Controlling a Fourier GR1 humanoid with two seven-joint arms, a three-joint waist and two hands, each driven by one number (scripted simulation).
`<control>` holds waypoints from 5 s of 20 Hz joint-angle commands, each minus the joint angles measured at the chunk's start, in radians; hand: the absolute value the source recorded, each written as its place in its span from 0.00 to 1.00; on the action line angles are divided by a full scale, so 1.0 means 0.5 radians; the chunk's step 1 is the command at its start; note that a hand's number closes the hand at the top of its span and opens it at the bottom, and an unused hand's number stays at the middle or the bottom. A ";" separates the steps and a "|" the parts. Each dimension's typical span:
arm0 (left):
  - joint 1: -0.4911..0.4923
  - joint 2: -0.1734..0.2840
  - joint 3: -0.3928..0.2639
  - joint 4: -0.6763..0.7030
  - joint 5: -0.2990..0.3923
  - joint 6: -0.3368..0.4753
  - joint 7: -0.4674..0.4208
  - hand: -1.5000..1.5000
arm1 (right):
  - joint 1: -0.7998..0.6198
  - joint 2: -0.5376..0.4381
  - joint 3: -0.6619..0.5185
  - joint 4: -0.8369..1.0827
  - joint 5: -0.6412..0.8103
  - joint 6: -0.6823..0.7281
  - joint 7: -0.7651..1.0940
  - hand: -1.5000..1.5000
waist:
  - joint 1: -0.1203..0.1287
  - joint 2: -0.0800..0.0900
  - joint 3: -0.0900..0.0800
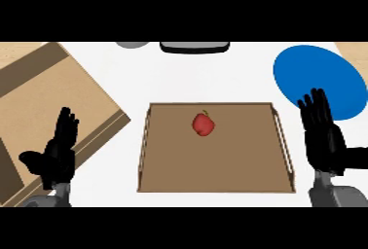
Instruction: Pick the bell pepper from the tray and place it in the plate
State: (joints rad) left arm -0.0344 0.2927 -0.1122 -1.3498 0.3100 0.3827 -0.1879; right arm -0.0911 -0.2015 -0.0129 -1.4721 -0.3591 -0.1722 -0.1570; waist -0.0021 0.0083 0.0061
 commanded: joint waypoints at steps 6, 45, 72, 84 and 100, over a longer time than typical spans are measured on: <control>-0.327 0.371 -0.274 -0.363 -0.259 -0.403 -0.032 0.50 | -0.072 0.107 0.039 0.563 -0.195 -0.320 1.086 0.00 | 0.049 0.035 -0.004; -0.421 0.436 -0.299 -0.602 -0.185 -0.689 0.327 0.50 | -2.261 -0.064 0.668 2.381 0.291 0.751 3.133 0.00 | 0.106 -0.004 -0.012; -0.299 0.338 -0.215 -0.583 -0.289 -0.775 0.262 0.50 | -2.258 0.363 0.488 2.943 0.150 0.909 2.786 0.00 | 0.053 -0.009 -0.012; -0.306 0.275 -0.197 -0.501 -0.332 -0.828 0.193 0.50 | -2.098 0.401 0.544 2.835 0.225 0.945 2.736 0.00 | 0.086 -0.007 -0.014; -0.323 0.250 -0.165 -0.468 -0.330 -0.826 0.318 0.50 | -2.062 0.400 1.475 2.051 1.067 1.071 1.600 1.00 | 0.043 -0.154 -0.008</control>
State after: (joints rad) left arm -0.2128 0.4190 -0.1889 -1.5955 0.1429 -0.0258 -0.0336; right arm -1.1113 -0.0214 0.5761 -0.3130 0.0409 0.3465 0.8093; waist 0.0092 -0.0490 -0.0104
